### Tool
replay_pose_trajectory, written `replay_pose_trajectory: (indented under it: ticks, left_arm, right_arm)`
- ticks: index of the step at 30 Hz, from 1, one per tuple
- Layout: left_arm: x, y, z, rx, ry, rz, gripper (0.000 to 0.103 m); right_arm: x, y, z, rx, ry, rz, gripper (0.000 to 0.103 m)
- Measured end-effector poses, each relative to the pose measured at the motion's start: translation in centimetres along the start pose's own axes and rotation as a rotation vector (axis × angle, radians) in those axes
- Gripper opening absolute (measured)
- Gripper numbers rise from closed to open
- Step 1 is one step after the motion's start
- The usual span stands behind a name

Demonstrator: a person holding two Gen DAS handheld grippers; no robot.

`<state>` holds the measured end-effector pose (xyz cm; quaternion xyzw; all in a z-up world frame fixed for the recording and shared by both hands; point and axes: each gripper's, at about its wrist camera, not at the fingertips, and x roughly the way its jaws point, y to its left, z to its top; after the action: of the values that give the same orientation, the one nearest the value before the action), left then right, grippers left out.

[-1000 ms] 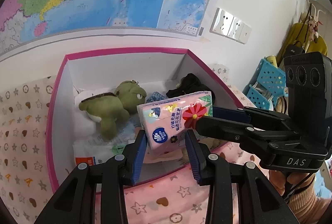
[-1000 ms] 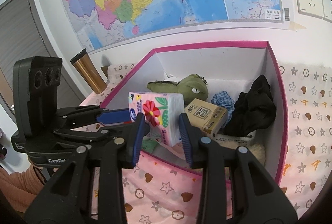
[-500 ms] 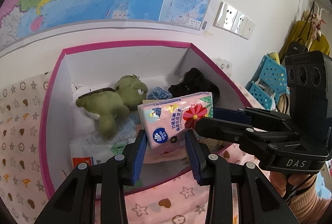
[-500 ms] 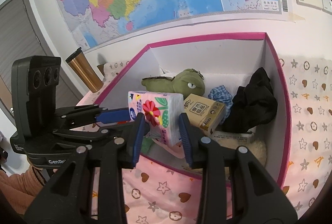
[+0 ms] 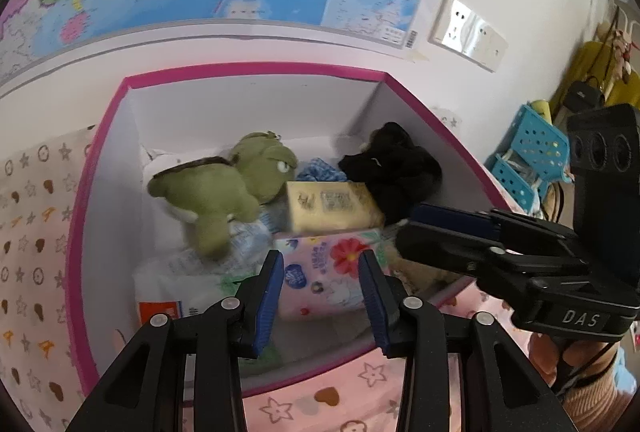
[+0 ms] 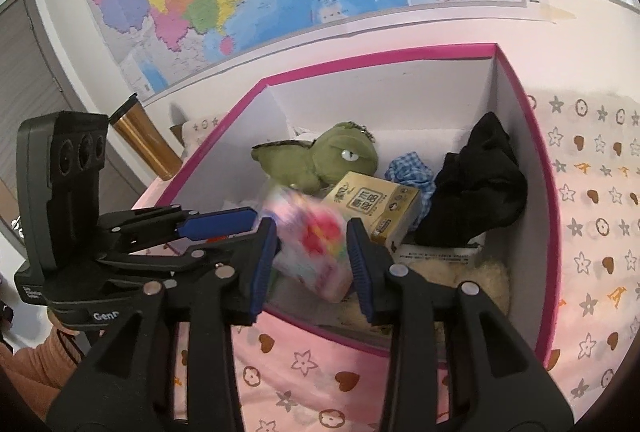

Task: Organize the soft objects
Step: 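Open the right gripper and withdraw it from the box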

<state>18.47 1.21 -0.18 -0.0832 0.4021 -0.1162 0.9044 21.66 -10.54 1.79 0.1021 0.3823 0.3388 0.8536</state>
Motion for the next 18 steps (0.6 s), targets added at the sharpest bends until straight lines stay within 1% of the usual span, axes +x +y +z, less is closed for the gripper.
replay_pose_trajectory:
  ticks: [1, 4, 7, 8, 9, 10, 11, 12, 13, 14, 15, 16, 18]
  left_arm:
    - [-0.1, 0.1, -0.1, -0.004, -0.003, 0.003, 0.042]
    - [-0.5, 0.1, -0.4, 0.001, -0.020, 0.041, 0.051]
    - [-1.9, 0.1, -1.0, 0.002, -0.056, 0.048, 0.062]
    - [-2.6, 0.0, -1.3, 0.006, -0.077, 0.055, 0.071]
    - [-3.3, -0.3, -1.7, 0.014, -0.100, 0.066, 0.081]
    - [-4.2, -0.6, -2.3, 0.028, -0.129, 0.081, 0.084]
    - [-4.7, -0.8, -2.6, 0.035, -0.148, 0.092, 0.086]
    - [-5.6, -1.2, -3.2, 0.048, -0.179, 0.105, 0.088]
    - [-6.2, -1.5, -3.6, 0.062, -0.193, 0.111, 0.091]
    - [-6.8, -1.8, -4.2, 0.074, -0.208, 0.125, 0.097]
    - [-7.1, -1.9, -4.6, 0.074, -0.220, 0.138, 0.103]
    - [-7.6, -2.1, -5.3, 0.069, -0.238, 0.149, 0.103]
    - [-8.2, -2.3, -6.6, 0.063, -0.250, 0.160, 0.103]
  right_arm:
    - [-0.1, -0.1, 0.0, 0.003, -0.004, -0.004, 0.042]
    - [-0.7, 0.0, -0.2, 0.001, -0.017, -0.012, 0.049]
    - [-1.6, 0.4, -0.9, -0.023, -0.041, -0.035, 0.052]
    - [-2.0, 0.6, -1.2, -0.036, -0.052, -0.046, 0.053]
    - [-2.6, 1.0, -1.6, -0.056, -0.071, -0.054, 0.056]
    - [-3.2, 1.3, -2.1, -0.073, -0.089, -0.069, 0.064]
    - [-3.6, 1.6, -2.5, -0.089, -0.104, -0.083, 0.069]
    - [-4.2, 2.1, -3.1, -0.115, -0.126, -0.101, 0.078]
    - [-4.8, 2.4, -3.8, -0.136, -0.146, -0.122, 0.085]
    - [-5.1, 2.7, -4.3, -0.152, -0.158, -0.137, 0.087]
    - [-5.5, 3.0, -4.9, -0.167, -0.167, -0.156, 0.092]
    - [-5.7, 3.1, -5.5, -0.172, -0.170, -0.176, 0.097]
    - [-6.0, 3.3, -6.8, -0.175, -0.178, -0.211, 0.098]
